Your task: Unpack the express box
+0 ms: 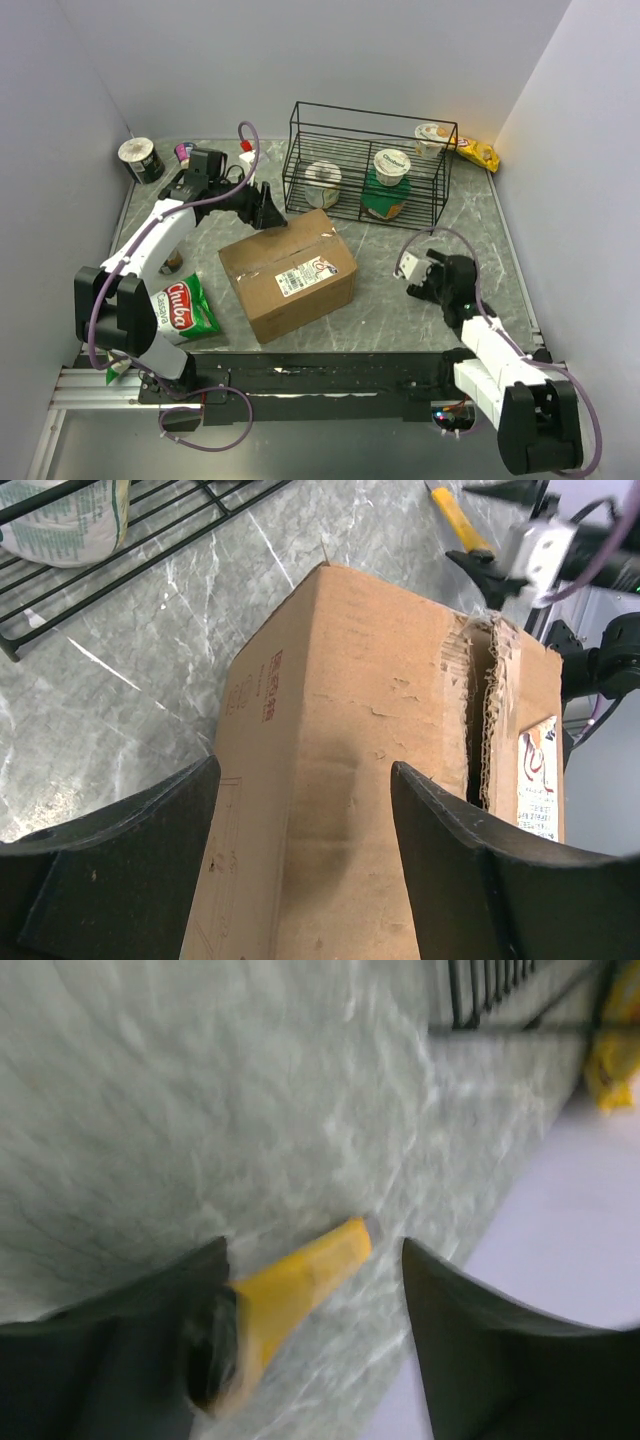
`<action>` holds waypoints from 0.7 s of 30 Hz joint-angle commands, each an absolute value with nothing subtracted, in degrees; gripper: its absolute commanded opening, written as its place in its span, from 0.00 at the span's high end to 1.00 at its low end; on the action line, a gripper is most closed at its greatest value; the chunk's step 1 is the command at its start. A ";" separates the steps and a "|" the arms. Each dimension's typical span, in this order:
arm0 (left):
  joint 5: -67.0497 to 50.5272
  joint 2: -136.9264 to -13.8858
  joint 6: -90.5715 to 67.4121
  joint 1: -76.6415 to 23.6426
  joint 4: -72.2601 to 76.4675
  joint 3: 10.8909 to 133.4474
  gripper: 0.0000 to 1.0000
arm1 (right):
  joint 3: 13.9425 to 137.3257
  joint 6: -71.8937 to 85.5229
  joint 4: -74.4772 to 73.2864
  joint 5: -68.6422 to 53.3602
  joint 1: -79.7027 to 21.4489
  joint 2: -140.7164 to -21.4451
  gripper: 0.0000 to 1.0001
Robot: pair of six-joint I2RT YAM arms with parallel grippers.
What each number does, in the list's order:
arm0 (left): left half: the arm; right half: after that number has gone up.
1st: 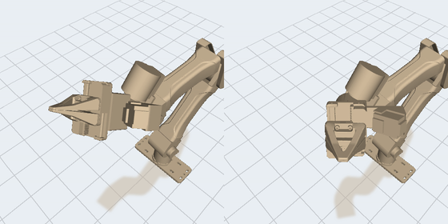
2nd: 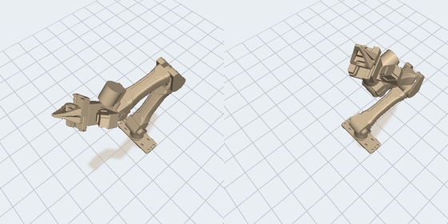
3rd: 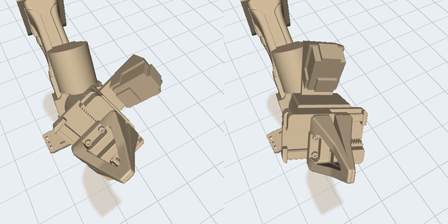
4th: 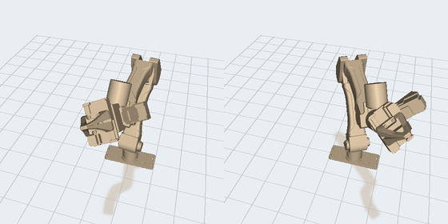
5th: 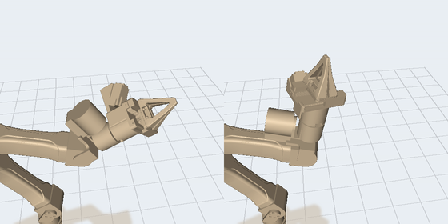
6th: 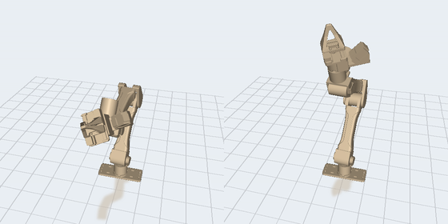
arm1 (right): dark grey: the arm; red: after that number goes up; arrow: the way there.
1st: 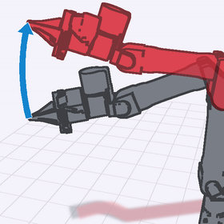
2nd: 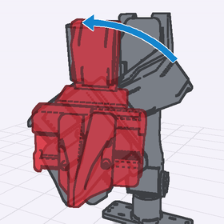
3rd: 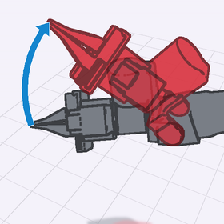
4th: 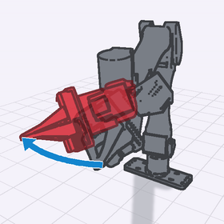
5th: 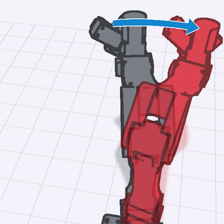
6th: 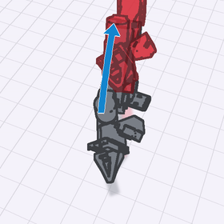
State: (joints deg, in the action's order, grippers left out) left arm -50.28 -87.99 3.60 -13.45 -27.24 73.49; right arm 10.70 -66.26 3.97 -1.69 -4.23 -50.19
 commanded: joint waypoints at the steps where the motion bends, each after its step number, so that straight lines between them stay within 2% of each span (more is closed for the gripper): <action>1: -52.47 -87.71 2.90 -13.36 -25.23 75.41 0.25 | 22.13 -59.60 -18.64 -16.85 -3.87 -46.94 0.16; 5: -51.94 -87.54 3.60 -13.01 -25.66 75.76 0.24 | 37.38 -56.35 -37.40 -30.97 -3.96 -43.51 0.14; 10: -52.82 -87.10 3.52 -11.61 -26.10 74.62 0.23 | 54.38 -47.13 -51.76 -47.62 -4.13 -47.80 0.14; 14: -53.97 -86.05 5.97 -10.02 -28.73 73.92 0.23 | 63.17 -32.57 -48.27 -56.59 -5.18 -57.36 0.16; 21: -54.40 -82.36 9.31 -9.14 -32.69 69.88 0.21 | 71.71 -14.17 -30.62 -64.68 -12.30 -73.02 0.16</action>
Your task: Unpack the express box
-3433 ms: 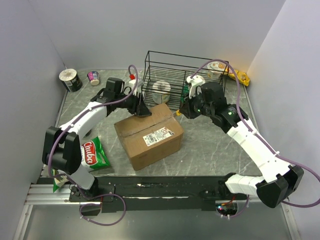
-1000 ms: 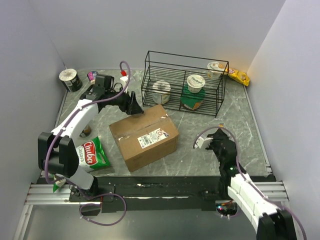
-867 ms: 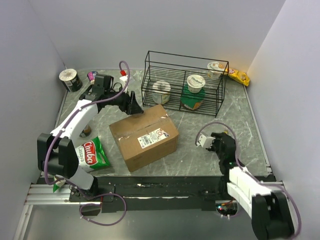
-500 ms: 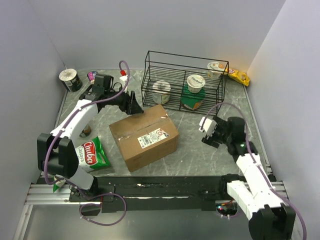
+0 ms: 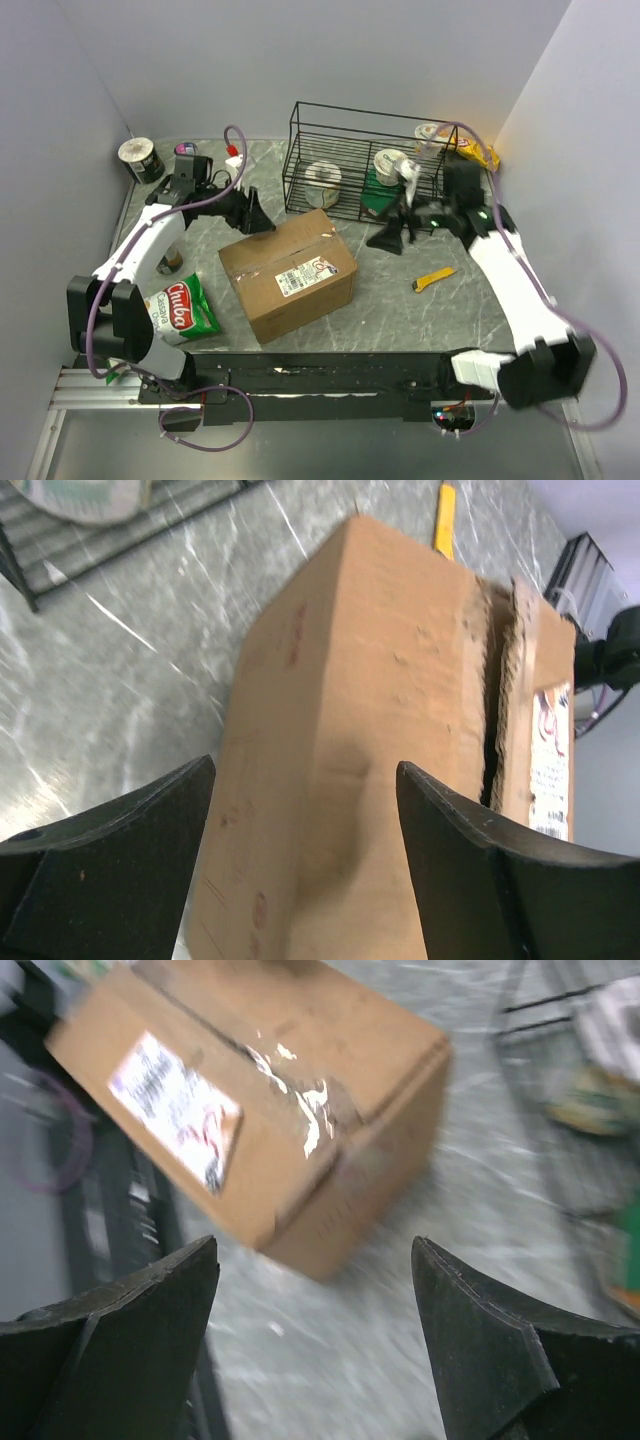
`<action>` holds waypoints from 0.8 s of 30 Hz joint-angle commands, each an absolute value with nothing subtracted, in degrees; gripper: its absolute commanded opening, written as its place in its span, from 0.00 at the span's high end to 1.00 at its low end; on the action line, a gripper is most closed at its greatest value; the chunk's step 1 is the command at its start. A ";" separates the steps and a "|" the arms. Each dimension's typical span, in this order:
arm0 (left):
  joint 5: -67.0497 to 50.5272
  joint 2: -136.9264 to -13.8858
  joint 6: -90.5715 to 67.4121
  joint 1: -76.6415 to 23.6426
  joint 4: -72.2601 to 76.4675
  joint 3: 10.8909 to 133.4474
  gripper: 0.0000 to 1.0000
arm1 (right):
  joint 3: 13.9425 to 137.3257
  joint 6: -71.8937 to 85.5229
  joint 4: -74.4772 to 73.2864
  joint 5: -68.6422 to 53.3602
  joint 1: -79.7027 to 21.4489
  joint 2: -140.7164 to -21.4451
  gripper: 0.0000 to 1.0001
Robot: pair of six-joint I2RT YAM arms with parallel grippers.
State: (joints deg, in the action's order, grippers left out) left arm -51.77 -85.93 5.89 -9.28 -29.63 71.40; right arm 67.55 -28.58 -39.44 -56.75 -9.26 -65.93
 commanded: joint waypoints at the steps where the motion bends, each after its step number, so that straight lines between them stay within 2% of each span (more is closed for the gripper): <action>1: -53.62 -82.09 9.93 -9.05 -33.13 69.18 0.21 | 72.59 -12.41 -29.28 -65.73 -12.74 -74.43 0.15; 11: -49.13 -80.86 6.77 -8.70 -29.28 64.51 0.22 | 76.03 -6.69 -24.53 -68.47 -17.49 -84.37 0.15; 21: -48.96 -80.77 5.10 -8.70 -27.77 63.63 0.23 | 76.55 -5.97 -25.57 -64.95 -20.21 -88.77 0.17; 24: -49.04 -80.68 4.57 -8.70 -27.51 63.37 0.23 | 76.03 -5.98 -26.10 -64.95 -20.30 -89.03 0.20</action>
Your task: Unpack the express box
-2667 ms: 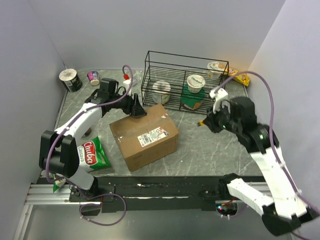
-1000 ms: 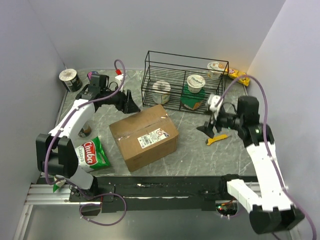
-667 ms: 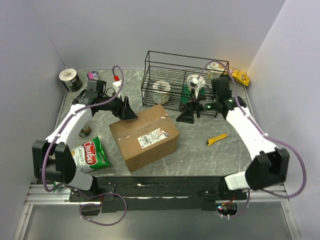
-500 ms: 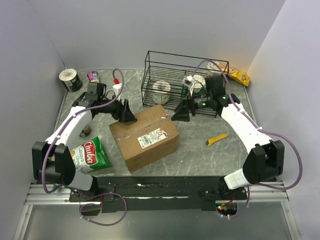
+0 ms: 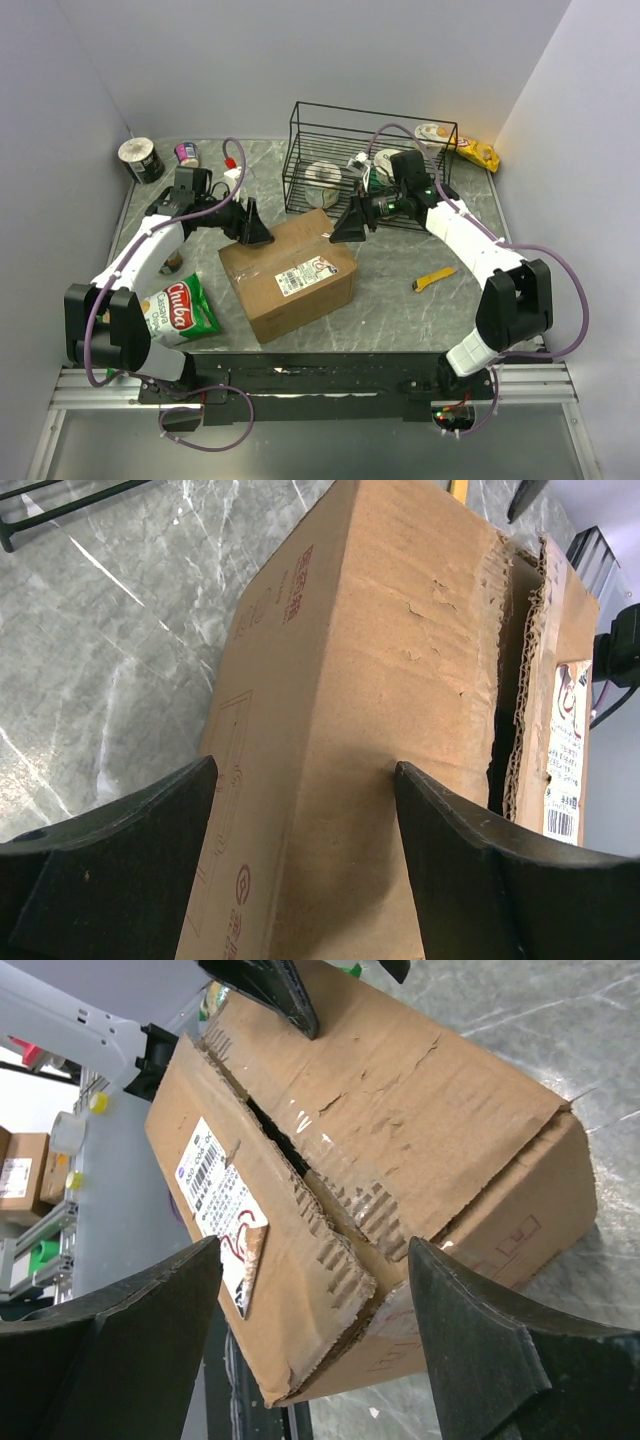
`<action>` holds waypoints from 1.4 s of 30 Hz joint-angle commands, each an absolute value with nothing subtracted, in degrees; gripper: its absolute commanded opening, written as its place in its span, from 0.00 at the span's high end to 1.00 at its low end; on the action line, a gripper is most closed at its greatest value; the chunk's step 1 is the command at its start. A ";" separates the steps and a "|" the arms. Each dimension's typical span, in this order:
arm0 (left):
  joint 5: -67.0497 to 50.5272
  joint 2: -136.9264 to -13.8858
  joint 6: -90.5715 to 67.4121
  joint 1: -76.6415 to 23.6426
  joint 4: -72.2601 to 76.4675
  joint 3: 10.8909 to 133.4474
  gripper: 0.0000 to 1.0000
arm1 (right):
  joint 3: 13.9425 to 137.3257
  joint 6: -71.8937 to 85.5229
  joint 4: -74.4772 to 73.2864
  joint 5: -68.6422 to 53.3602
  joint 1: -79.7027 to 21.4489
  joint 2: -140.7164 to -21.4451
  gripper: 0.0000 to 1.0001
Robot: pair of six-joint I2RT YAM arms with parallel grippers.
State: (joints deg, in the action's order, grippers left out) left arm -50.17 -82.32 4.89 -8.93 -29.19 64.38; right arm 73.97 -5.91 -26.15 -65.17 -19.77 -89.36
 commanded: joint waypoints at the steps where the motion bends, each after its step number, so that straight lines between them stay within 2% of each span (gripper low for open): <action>1: -48.96 -80.68 4.48 -8.70 -27.51 63.28 0.23 | 75.85 -5.89 -26.28 -64.95 -20.30 -89.12 0.22; 13: -49.13 -81.04 3.25 -8.70 -26.37 63.11 0.23 | 74.79 -6.23 -28.38 -64.95 -20.57 -90.00 0.29; 25: -47.55 -81.91 0.62 -8.70 -24.79 62.49 0.25 | 75.49 -10.54 -33.83 -66.44 -20.83 -85.96 0.48; 31: -47.90 -82.18 -1.84 -8.18 -24.00 61.44 0.27 | 79.36 -25.20 -49.09 -67.23 -21.18 -83.76 0.58; 34: -48.07 -82.00 -2.20 -7.65 -24.08 61.00 0.27 | 78.84 -32.06 -53.86 -66.89 -22.58 -81.22 0.60; 38: -48.51 -81.74 -1.76 -7.30 -24.61 60.64 0.28 | 75.77 -39.80 -54.06 -61.72 -27.15 -75.95 0.61; 42: -48.69 -81.56 -1.23 -7.29 -24.70 60.64 0.28 | 63.77 -47.35 -44.58 -52.75 -33.39 -63.86 0.63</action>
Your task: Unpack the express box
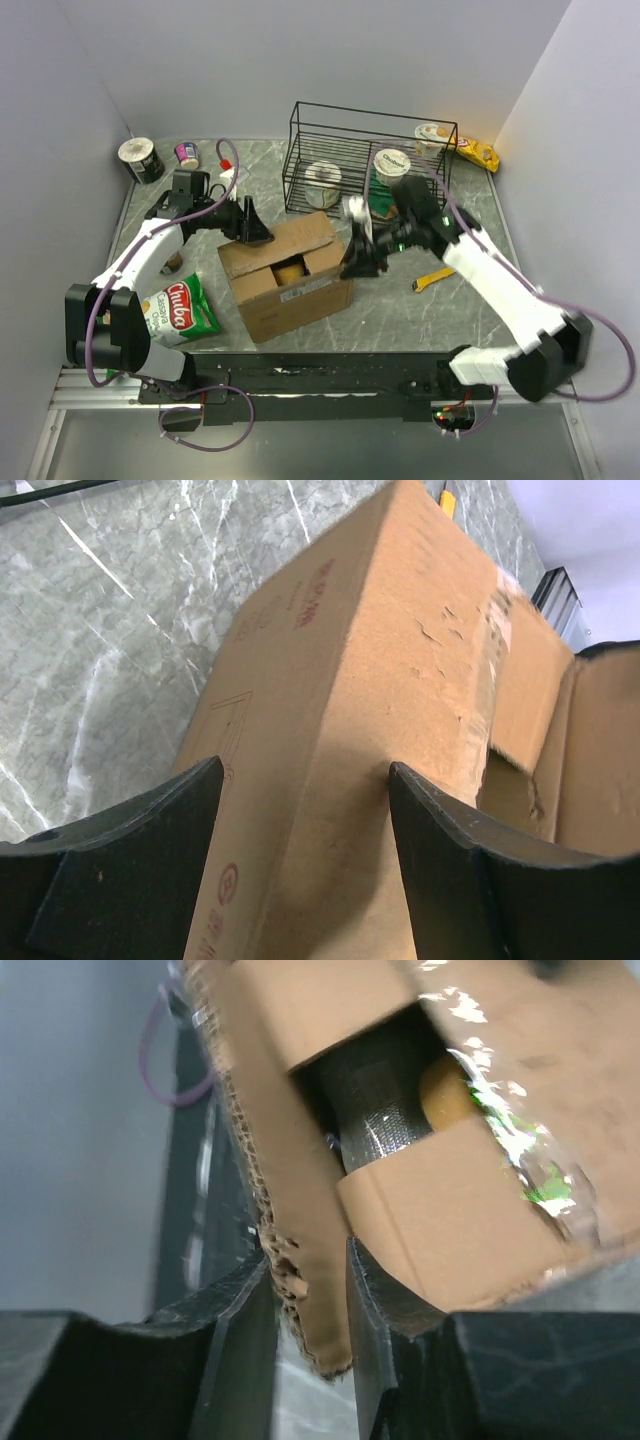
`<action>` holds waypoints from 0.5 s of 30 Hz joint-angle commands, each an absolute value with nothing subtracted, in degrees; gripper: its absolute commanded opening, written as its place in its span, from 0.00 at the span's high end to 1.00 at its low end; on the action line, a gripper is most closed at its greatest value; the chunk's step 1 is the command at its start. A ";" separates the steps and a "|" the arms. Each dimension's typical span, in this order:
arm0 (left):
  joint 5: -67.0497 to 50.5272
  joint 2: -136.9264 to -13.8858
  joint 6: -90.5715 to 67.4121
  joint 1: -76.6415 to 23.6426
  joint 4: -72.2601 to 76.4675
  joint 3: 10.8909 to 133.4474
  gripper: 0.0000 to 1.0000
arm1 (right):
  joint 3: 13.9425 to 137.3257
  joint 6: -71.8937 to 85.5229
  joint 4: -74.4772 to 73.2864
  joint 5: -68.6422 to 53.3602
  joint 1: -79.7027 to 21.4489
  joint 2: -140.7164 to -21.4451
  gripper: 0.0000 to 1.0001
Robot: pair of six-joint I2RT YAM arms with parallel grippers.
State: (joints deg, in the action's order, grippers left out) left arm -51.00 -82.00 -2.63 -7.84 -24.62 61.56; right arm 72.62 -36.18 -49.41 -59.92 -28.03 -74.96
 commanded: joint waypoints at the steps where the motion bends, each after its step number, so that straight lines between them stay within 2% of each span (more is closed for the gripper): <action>1: -48.69 -81.39 -1.23 -7.29 -24.70 60.56 0.28 | 60.68 -47.89 -41.43 -47.34 -36.62 -61.20 0.64; 6: -49.39 -80.86 -0.62 -7.21 -25.75 60.82 0.29 | 36.10 -57.62 -15.62 -31.93 -46.13 -43.46 0.72; 7: -49.39 -80.69 -0.62 -7.12 -25.84 60.82 0.28 | 33.34 -58.53 -12.34 -26.34 -47.62 -41.94 0.75; 8: -49.39 -80.51 -0.62 -7.12 -25.84 60.82 0.29 | 28.70 -60.54 -9.61 -24.02 -50.51 -40.01 0.83; 11: -49.92 -79.54 1.47 -7.03 -26.36 61.08 0.29 | 21.48 -65.80 -0.28 -16.10 -54.74 -39.37 0.94; 15: -48.87 -74.29 7.81 -7.03 -29.18 64.68 0.19 | 11.80 -75.83 14.47 -10.99 -57.04 -40.16 1.00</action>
